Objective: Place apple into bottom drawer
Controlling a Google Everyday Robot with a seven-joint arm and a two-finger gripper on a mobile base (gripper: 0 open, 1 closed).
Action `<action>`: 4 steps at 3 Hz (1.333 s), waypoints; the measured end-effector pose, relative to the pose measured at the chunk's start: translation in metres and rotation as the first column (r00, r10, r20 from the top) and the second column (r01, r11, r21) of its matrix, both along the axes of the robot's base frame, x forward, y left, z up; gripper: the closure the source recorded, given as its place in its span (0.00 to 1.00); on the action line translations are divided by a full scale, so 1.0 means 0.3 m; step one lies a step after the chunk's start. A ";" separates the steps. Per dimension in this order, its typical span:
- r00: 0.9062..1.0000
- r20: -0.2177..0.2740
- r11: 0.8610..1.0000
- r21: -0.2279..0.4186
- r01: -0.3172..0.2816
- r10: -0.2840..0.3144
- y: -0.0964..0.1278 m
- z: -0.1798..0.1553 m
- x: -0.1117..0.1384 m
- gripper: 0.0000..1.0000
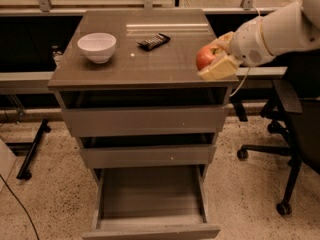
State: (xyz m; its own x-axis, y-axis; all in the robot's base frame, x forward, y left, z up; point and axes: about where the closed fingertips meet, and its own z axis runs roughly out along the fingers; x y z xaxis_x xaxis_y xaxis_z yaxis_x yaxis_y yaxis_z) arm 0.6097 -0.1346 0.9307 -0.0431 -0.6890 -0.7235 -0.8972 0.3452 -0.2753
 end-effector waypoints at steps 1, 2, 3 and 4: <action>0.997 -0.033 0.997 0.001 -0.073 0.073 0.171 -0.102 -0.215 1.00; 0.991 -0.104 0.996 0.002 -0.086 0.086 0.262 -0.254 -0.307 1.00; 0.980 -0.185 0.998 -0.001 -0.070 0.068 0.319 -0.421 -0.324 1.00; 0.960 -0.280 1.000 0.018 -0.010 0.015 0.343 -0.624 -0.306 1.00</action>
Offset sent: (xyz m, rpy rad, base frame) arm -0.1254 0.1073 -0.1333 -0.0033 0.1951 0.0942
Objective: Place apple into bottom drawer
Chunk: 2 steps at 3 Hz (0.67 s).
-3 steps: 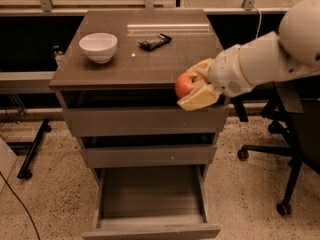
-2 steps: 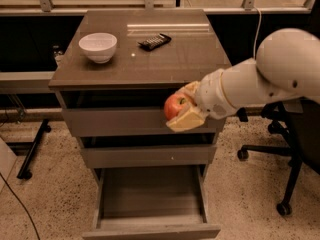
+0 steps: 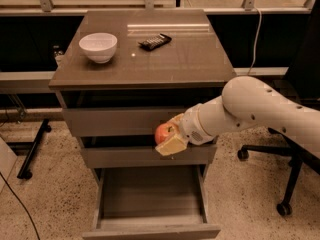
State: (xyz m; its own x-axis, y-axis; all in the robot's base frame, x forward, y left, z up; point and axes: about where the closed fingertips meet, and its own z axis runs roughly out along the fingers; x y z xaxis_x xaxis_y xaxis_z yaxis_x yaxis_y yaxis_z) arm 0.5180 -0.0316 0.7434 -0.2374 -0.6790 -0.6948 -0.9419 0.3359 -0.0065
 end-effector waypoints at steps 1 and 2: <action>0.999 -0.040 0.999 0.010 0.034 -0.034 -0.003 -0.116 0.051 1.00; 0.999 -0.040 0.999 0.009 0.033 -0.033 -0.002 -0.115 0.051 1.00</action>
Offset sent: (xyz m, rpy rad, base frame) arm 0.0134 -0.0009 -0.0291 0.0078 0.0329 -0.0299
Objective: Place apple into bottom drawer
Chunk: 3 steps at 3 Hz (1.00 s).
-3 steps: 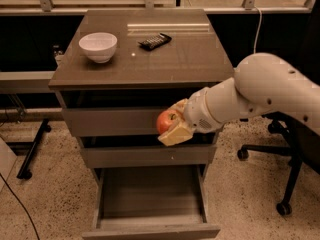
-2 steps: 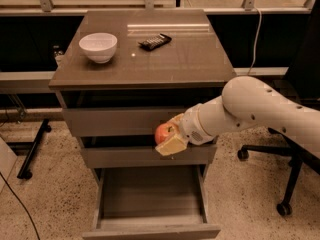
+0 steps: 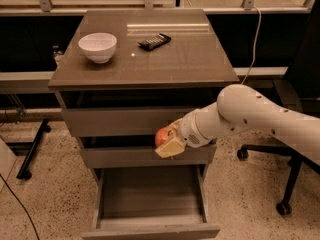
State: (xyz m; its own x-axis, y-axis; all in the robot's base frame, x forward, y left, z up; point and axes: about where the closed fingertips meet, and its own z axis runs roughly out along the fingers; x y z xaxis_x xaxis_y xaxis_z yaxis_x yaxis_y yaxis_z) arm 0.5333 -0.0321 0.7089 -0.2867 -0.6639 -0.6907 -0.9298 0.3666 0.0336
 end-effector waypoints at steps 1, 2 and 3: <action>0.999 -0.050 1.000 -0.003 0.008 -0.008 0.014 -0.083 -0.031 1.00; 0.995 -0.092 0.999 0.018 0.038 -0.036 0.032 -0.210 -0.078 1.00; 0.991 -0.101 0.997 0.001 0.083 -0.082 0.045 -0.360 -0.116 1.00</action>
Offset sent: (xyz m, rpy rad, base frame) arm -0.0366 0.0134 -0.1140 0.0540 0.1266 -0.0984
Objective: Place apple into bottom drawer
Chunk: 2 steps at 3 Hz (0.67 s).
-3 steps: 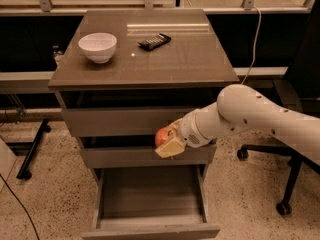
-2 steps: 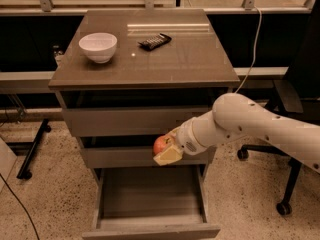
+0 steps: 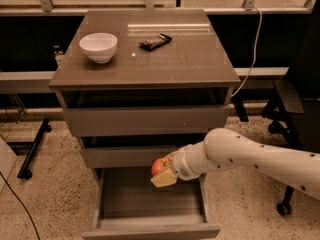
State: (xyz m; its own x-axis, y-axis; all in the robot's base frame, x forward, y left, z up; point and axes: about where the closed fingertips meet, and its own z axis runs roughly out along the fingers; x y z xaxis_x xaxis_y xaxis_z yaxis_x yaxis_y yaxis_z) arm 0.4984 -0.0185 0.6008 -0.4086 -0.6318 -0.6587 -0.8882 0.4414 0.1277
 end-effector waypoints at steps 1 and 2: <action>0.999 -0.006 0.999 0.002 0.046 -0.046 0.010 -0.153 0.000 1.00; 0.995 -0.039 0.995 0.013 0.098 -0.097 0.004 -0.316 0.013 1.00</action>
Offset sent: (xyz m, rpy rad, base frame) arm 0.0091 -0.0039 -0.1558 0.0315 0.0787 -0.1658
